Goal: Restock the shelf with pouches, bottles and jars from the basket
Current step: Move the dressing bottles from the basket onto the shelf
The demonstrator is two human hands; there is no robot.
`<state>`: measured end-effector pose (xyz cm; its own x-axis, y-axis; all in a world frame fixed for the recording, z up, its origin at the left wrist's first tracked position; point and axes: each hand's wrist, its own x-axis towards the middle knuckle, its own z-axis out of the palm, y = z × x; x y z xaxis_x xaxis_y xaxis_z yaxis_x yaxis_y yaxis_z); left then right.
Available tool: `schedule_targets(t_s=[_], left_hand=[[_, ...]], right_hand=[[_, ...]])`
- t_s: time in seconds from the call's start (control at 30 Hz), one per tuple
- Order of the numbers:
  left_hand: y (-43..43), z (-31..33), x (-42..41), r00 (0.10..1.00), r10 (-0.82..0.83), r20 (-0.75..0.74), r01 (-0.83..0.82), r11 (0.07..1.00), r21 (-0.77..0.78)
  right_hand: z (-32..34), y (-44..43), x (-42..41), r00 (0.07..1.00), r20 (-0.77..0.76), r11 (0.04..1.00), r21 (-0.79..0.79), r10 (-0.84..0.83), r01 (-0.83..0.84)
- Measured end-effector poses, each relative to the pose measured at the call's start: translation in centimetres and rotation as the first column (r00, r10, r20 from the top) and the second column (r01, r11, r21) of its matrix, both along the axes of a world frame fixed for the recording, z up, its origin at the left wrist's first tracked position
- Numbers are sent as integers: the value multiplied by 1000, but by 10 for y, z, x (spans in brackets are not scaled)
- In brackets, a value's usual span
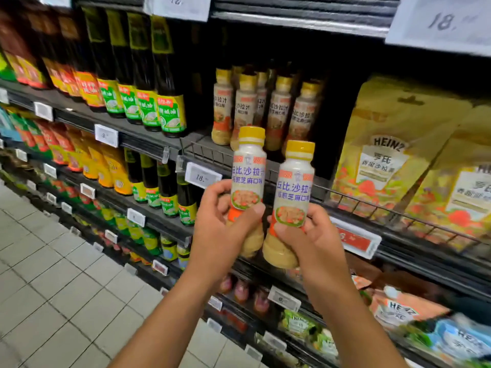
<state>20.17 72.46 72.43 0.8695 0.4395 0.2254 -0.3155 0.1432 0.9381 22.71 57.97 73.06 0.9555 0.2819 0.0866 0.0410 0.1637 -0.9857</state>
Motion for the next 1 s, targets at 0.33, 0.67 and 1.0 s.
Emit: schedule_targets(t_s=[0.33,0.67,1.0], left_hand=[[26,41,77,991,-73,109,63,994,90],[59,63,132,980,-190,66,144,895,423],[75,56,163,985,-27,-168,145,649,747]], right_hand=[[49,19,63,977,179,992,54,-119,111],[74,38,98,869,394,922,-114,-300,370],[63,41,120,889,296,725,-516,-350,457]])
